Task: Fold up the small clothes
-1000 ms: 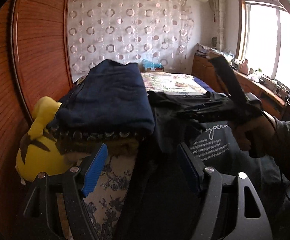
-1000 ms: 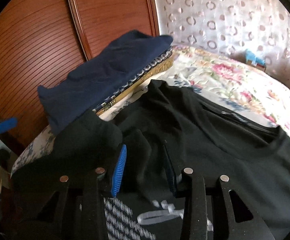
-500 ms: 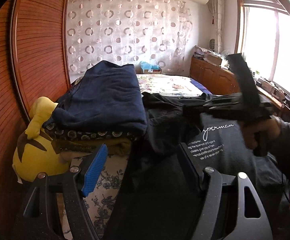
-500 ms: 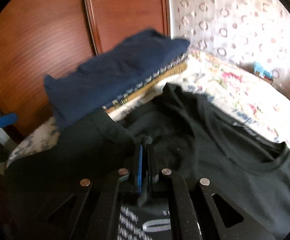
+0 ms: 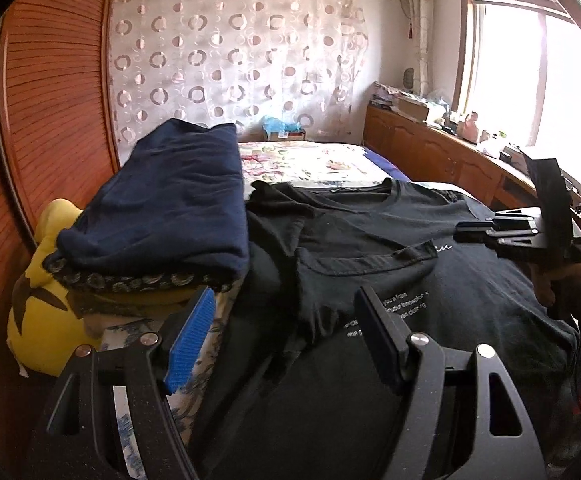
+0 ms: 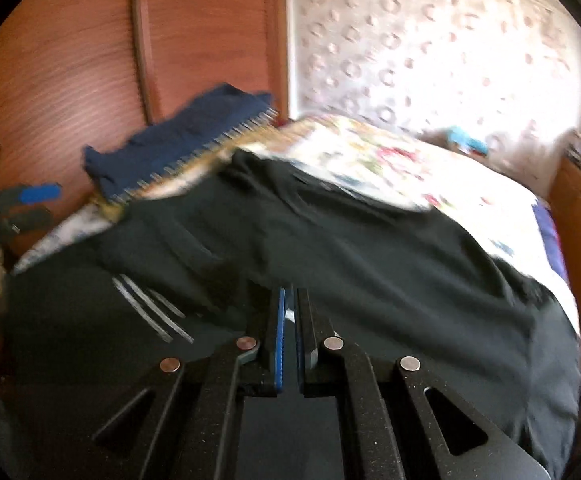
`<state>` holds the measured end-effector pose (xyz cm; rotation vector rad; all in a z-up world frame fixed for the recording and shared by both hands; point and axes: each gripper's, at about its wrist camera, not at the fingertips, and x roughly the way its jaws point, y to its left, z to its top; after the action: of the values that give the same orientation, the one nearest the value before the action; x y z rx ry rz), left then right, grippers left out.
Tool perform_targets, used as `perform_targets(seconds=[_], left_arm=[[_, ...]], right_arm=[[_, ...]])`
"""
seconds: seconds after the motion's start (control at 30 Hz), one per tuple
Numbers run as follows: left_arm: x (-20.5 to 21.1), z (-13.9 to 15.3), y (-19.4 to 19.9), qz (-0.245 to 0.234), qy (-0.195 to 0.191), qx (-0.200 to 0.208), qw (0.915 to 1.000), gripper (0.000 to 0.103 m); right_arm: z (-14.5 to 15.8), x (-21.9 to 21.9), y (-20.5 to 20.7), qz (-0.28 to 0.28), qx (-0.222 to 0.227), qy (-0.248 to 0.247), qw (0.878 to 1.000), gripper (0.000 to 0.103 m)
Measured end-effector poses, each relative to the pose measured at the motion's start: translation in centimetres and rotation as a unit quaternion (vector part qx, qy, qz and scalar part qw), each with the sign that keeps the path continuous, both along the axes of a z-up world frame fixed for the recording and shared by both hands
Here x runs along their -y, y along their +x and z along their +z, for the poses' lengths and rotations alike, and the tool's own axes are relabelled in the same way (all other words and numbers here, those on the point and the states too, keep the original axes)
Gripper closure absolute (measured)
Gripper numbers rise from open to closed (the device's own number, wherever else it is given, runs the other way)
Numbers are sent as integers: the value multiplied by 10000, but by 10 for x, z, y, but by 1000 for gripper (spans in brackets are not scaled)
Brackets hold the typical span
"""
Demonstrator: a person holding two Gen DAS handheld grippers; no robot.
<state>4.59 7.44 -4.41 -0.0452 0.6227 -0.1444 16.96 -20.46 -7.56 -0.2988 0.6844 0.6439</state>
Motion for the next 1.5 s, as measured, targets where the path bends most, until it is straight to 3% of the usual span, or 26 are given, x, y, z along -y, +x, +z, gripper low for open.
perform_targets(seconds=[0.03, 0.07, 0.17, 0.2, 0.33, 0.47, 0.63, 0.73, 0.87, 0.93, 1.03, 1.13, 1.37, 1.5], left_arm=[[3, 0, 4, -49, -1, -14, 10000, 30], [5, -1, 8, -101, 4, -48, 9999, 30], [14, -4, 23, -247, -18, -166, 9996, 32], [16, -5, 29, -302, -51, -215, 9993, 38], [21, -14, 52, -461, -63, -495, 9977, 60], [24, -21, 71, -364, 85, -694, 9969, 62], [26, -29, 90, -285, 188, -926, 9951, 63], [27, -33, 93, -349, 209, -995, 9942, 74], [27, -40, 95, -399, 259, -1139, 9924, 76], [28, -42, 94, -407, 298, -1162, 9919, 83], [28, -41, 91, -457, 265, -1134, 9921, 95], [33, -36, 85, -514, 282, -991, 9933, 98], [52, -16, 57, -912, 353, -481, 9940, 99], [60, -11, 42, -1038, 318, -392, 9933, 99]], right_arm=[[-2, 3, 0, -77, -60, -32, 9999, 73], [-3, 6, 2, -155, -104, -52, 9998, 66], [-7, 13, 2, -247, -181, -94, 9995, 53], [-9, 15, 2, -303, -201, -153, 9992, 49], [-10, 23, -2, -490, -347, -324, 9977, 49], [-16, 25, 3, -689, -454, -533, 9952, 49], [-9, 33, 2, -696, -502, -373, 9956, 49], [-8, 34, -2, -699, -462, -410, 9956, 48], [-9, 41, -2, -699, -478, -368, 9957, 48], [-9, 41, -1, -704, -470, -381, 9957, 47], [-10, 43, 0, -706, -475, -370, 9957, 47], [-9, 43, 0, -703, -476, -373, 9957, 47], [-8, 45, 0, -703, -483, -369, 9957, 46], [-7, 47, 0, -708, -484, -374, 9956, 45]])
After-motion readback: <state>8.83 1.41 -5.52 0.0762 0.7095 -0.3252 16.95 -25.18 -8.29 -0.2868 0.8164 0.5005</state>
